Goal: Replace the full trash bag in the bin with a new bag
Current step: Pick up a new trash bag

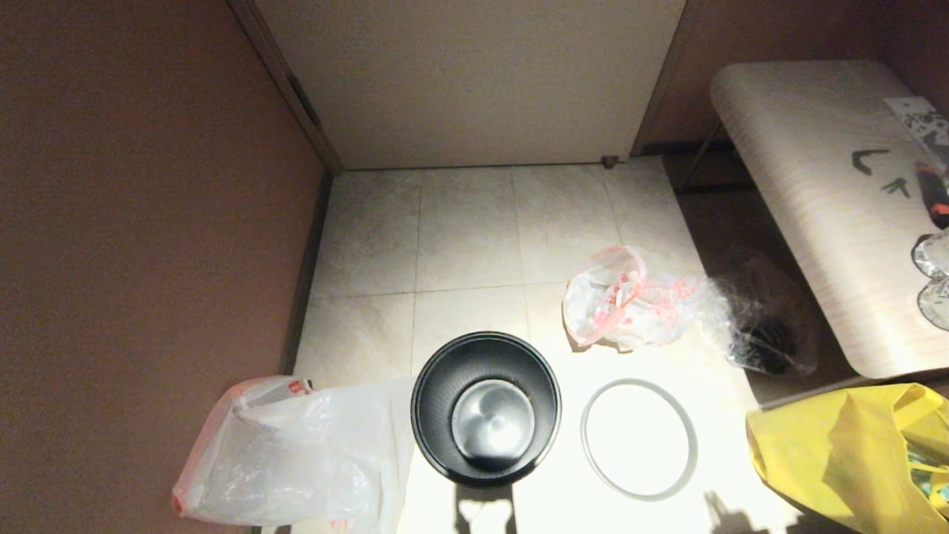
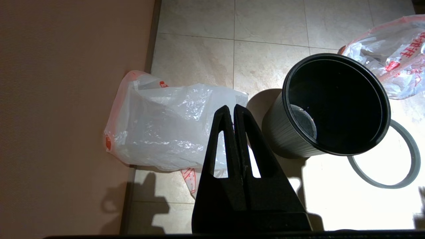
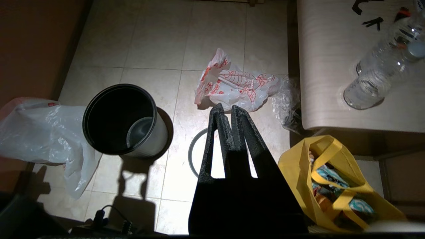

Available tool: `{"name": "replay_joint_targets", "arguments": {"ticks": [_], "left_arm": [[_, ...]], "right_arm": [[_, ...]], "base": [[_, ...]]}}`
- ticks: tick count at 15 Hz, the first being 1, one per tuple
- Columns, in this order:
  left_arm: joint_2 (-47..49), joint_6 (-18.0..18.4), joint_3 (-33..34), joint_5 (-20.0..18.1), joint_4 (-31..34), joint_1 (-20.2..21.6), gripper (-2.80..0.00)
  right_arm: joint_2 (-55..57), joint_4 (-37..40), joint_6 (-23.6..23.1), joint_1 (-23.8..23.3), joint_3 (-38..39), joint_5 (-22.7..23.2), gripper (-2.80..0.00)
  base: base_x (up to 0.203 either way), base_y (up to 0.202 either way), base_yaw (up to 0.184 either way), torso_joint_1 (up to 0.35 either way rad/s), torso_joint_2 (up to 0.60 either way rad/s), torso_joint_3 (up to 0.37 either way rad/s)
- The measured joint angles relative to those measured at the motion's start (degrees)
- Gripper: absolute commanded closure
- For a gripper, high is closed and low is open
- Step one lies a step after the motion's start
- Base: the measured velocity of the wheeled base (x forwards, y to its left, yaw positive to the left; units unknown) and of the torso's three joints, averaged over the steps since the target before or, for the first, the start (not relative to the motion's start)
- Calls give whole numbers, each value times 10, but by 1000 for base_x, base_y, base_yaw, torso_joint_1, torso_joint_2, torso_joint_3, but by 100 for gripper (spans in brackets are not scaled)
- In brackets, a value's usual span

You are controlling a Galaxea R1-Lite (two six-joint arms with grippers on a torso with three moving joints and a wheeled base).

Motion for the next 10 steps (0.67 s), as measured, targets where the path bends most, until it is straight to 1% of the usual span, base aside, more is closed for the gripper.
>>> {"name": "replay_joint_targets", "arguments": {"ticks": [1, 3, 4, 6, 7, 9, 10], "left_arm": [[0, 0, 0, 0, 0, 0, 0], [0, 0, 0, 0, 0, 0, 0], [0, 0, 0, 0, 0, 0, 0], [0, 0, 0, 0, 0, 0, 0], [0, 0, 0, 0, 0, 0, 0], [0, 0, 0, 0, 0, 0, 0], [0, 0, 0, 0, 0, 0, 0]], "right_arm": [[-17, 22, 11, 0, -2, 0, 0], [-38, 39, 63, -1, -26, 2, 0], [-43, 42, 72, -1, -30, 2, 0], [-49, 44, 81, -6, -35, 2, 0], [-50, 43, 86, -16, -36, 2, 0], [-54, 43, 90, -52, -33, 13, 0], [-62, 43, 90, -71, -22, 30, 0]], "base": [[0, 0, 0, 0, 0, 0], [0, 0, 0, 0, 0, 0], [0, 0, 0, 0, 0, 0], [0, 0, 0, 0, 0, 0], [0, 0, 0, 0, 0, 0], [0, 0, 0, 0, 0, 0], [0, 0, 0, 0, 0, 0]]}}
